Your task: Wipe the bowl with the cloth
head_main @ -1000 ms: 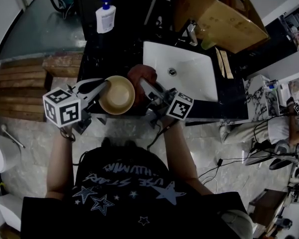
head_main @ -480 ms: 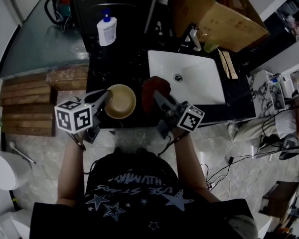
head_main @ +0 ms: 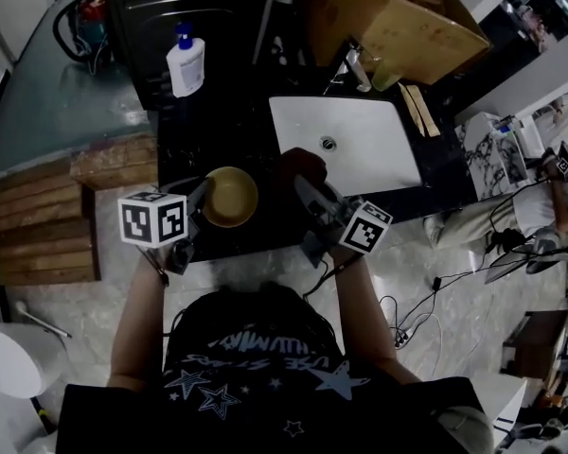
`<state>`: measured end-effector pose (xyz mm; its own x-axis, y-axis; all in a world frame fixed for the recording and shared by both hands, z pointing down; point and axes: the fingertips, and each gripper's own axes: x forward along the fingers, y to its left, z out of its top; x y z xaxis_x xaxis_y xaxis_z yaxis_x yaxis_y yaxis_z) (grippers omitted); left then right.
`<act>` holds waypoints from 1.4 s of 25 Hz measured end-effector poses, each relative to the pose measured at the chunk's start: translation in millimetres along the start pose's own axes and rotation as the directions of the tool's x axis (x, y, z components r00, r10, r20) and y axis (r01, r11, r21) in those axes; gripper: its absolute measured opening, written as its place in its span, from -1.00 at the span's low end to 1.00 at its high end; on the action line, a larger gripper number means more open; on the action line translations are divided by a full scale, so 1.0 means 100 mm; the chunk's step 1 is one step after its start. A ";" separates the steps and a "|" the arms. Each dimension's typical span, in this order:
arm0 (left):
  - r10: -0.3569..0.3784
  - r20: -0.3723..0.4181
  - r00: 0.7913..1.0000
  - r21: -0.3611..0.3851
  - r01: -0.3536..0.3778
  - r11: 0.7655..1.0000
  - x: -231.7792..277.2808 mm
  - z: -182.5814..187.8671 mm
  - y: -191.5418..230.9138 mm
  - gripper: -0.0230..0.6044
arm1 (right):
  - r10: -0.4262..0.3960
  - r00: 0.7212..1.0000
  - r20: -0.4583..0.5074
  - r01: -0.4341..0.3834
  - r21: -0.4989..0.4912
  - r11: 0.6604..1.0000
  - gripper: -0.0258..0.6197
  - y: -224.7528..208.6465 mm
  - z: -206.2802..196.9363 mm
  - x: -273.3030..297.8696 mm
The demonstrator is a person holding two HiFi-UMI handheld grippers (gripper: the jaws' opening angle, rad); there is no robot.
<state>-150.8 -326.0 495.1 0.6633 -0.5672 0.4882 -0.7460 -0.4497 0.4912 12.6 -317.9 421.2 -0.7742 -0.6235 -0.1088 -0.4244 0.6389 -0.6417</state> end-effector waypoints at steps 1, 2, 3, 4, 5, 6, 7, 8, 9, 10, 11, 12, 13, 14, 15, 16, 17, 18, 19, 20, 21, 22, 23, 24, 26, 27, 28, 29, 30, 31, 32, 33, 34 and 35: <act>-0.003 -0.011 1.000 0.013 0.003 1.000 0.01 -0.01 -0.01 -0.86 | -0.005 1.000 0.002 0.005 -0.001 1.000 -0.72 0.01 0.01 -0.01; -0.006 -0.020 1.000 0.023 0.006 1.000 0.03 -0.02 -0.03 -0.86 | -0.010 1.000 0.004 0.010 -0.003 1.000 -0.72 0.02 0.01 -0.03; -0.008 -0.029 1.000 0.029 0.009 1.000 0.04 -0.02 -0.04 -0.86 | -0.016 1.000 0.006 0.016 -0.006 1.000 -0.72 0.03 0.02 -0.03; -0.007 -0.036 0.999 0.036 0.009 0.999 0.05 -0.02 -0.03 -0.86 | -0.022 1.000 0.008 0.022 -0.009 1.000 -0.72 0.03 0.02 -0.02; -0.003 -0.040 0.999 0.047 0.005 0.999 0.07 -0.01 -0.02 -0.86 | -0.028 1.000 0.008 0.028 -0.013 1.000 -0.72 0.03 0.01 -0.01; 0.003 -0.044 0.999 0.058 0.000 0.998 0.08 0.00 0.00 -0.86 | -0.033 0.999 0.007 0.033 -0.016 0.999 -0.72 0.03 0.00 0.01; 0.007 -0.048 0.999 0.068 -0.004 0.998 0.09 0.01 0.01 -0.86 | -0.036 0.999 0.005 0.036 -0.019 0.999 -0.72 0.03 -0.01 0.03; 0.009 -0.050 0.999 0.075 -0.005 0.997 0.10 0.01 0.02 -0.86 | -0.037 0.999 0.004 0.037 -0.021 0.999 -0.72 0.03 -0.02 0.04; 0.008 -0.050 0.999 0.080 -0.004 0.997 0.10 0.02 0.01 -0.86 | -0.035 0.999 0.004 0.035 -0.021 0.999 -0.72 0.04 -0.03 0.05; 0.005 -0.050 0.999 0.082 0.000 0.997 0.11 0.02 0.01 -0.86 | -0.030 1.000 0.007 0.030 -0.020 0.999 -0.72 0.05 -0.03 0.07; -0.002 -0.050 0.999 0.083 0.006 0.997 0.11 0.02 0.00 -0.86 | -0.022 1.000 0.010 0.022 -0.017 1.000 -0.72 0.06 -0.03 0.08; -0.010 -0.052 0.999 0.083 0.014 0.996 0.11 0.02 -0.02 -0.86 | -0.013 1.000 0.010 0.014 -0.015 1.000 -0.72 0.08 -0.02 0.09; -0.016 -0.052 0.999 0.084 0.020 0.996 0.10 0.01 -0.03 -0.86 | -0.006 1.000 0.006 0.007 -0.014 1.000 -0.72 0.09 -0.02 0.10; -0.017 -0.048 0.999 0.090 0.022 0.996 0.09 0.01 -0.04 -0.86 | -0.002 1.000 0.000 0.002 -0.015 1.000 -0.72 0.10 -0.02 0.10; -0.014 -0.040 0.999 0.101 0.018 0.995 0.08 0.00 -0.04 -0.86 | 0.001 1.000 -0.008 -0.001 -0.016 1.000 -0.72 0.10 -0.03 0.11; -0.007 -0.030 1.000 0.114 0.011 0.993 0.06 0.00 -0.02 -0.85 | 0.004 1.000 -0.015 -0.004 -0.015 1.000 -0.72 0.10 -0.04 0.12; 0.001 -0.019 1.000 0.124 0.002 0.992 0.05 0.01 0.00 -0.85 | 0.007 1.000 -0.017 -0.007 -0.014 1.000 -0.72 0.09 -0.04 0.12; 0.007 -0.005 1.000 0.127 -0.007 0.992 0.04 0.02 0.01 -0.85 | 0.009 1.000 -0.015 -0.010 -0.012 1.000 -0.72 0.08 -0.04 0.11; 0.014 0.010 1.000 0.123 -0.015 0.992 0.02 0.04 0.01 -0.76 | 0.011 1.000 -0.009 -0.011 -0.009 1.000 -0.72 0.07 -0.02 0.08; 0.022 0.025 0.999 0.117 -0.025 0.993 0.01 0.06 0.00 -0.65 | 0.012 1.000 0.000 -0.012 -0.004 1.000 -0.72 0.06 0.01 0.04; 0.034 0.037 0.999 0.117 -0.038 0.992 -0.01 0.07 -0.01 -0.60 | 0.012 1.000 0.008 -0.012 0.003 1.000 -0.72 0.06 0.03 -0.01; 0.050 0.050 0.998 0.124 -0.056 0.991 -0.04 0.08 -0.02 -0.60 | 0.011 1.000 0.013 -0.011 0.010 1.000 -0.72 0.06 0.03 -0.06; 0.069 0.064 0.996 0.137 -0.078 0.987 -0.07 0.08 -0.03 -0.60 | 0.010 1.000 0.014 -0.010 0.015 1.000 -0.72 0.06 0.03 -0.12; 0.089 0.082 0.993 0.149 -0.100 0.984 -0.10 0.09 -0.04 -0.60 | 0.006 1.000 0.011 -0.006 0.017 1.000 -0.72 0.06 0.03 -0.18; 0.121 0.125 0.985 0.155 -0.140 0.978 -0.18 0.10 -0.10 -0.60 | -0.004 1.000 -0.002 0.004 0.011 1.000 -0.72 0.07 0.02 -0.32; 0.137 0.151 0.979 0.154 -0.161 0.975 -0.23 0.10 -0.14 -0.60 | -0.007 1.000 -0.010 0.007 0.004 1.000 -0.72 0.09 0.02 -0.41; 0.156 0.180 0.971 0.156 -0.185 0.970 -0.28 0.09 -0.20 -0.60 | -0.006 1.000 -0.017 0.006 -0.005 1.000 -0.72 0.11 0.02 -0.50; 0.177 0.211 0.961 0.162 -0.213 0.964 -0.33 0.09 -0.25 -0.60 | -0.003 1.000 -0.025 0.002 -0.016 1.000 -0.72 0.14 0.03 -0.58; 0.198 0.240 0.950 0.169 -0.241 0.955 -0.38 0.08 -0.30 -0.60 | 0.003 0.999 -0.033 -0.004 -0.028 1.000 -0.72 0.18 0.04 -0.65; 0.216 0.264 0.940 0.173 -0.266 0.948 -0.42 0.06 -0.35 -0.60 | 0.010 0.999 -0.042 -0.012 -0.039 0.999 -0.72 0.21 0.04 -0.72; 0.230 0.281 0.932 0.172 -0.285 0.943 -0.46 0.03 -0.40 -0.60 | 0.019 0.999 -0.051 -0.022 -0.050 0.999 -0.72 0.25 0.04 -0.79; 0.241 0.292 0.925 0.167 -0.298 0.940 -0.49 -0.02 -0.46 -0.60 | 0.029 0.998 -0.061 -0.032 -0.058 0.998 -0.72 0.29 0.04 -0.85; 0.251 0.300 0.920 0.160 -0.309 0.938 -0.52 -0.07 -0.52 -0.60 | 0.039 0.997 -0.070 -0.044 -0.065 0.997 -0.72 0.33 0.03 -0.90; 0.261 0.307 0.915 0.154 -0.319 0.935 -0.56 -0.13 -0.59 -0.60 | 0.051 0.995 -0.080 -0.057 -0.072 0.996 -0.72 0.38 0.01 -0.96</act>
<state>-143.1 -258.8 448.9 0.3937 -0.8486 0.3533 -0.9183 -0.3457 0.1930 71.6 -234.7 406.6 -0.8299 -0.5521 -0.0805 -0.4123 0.7040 -0.5783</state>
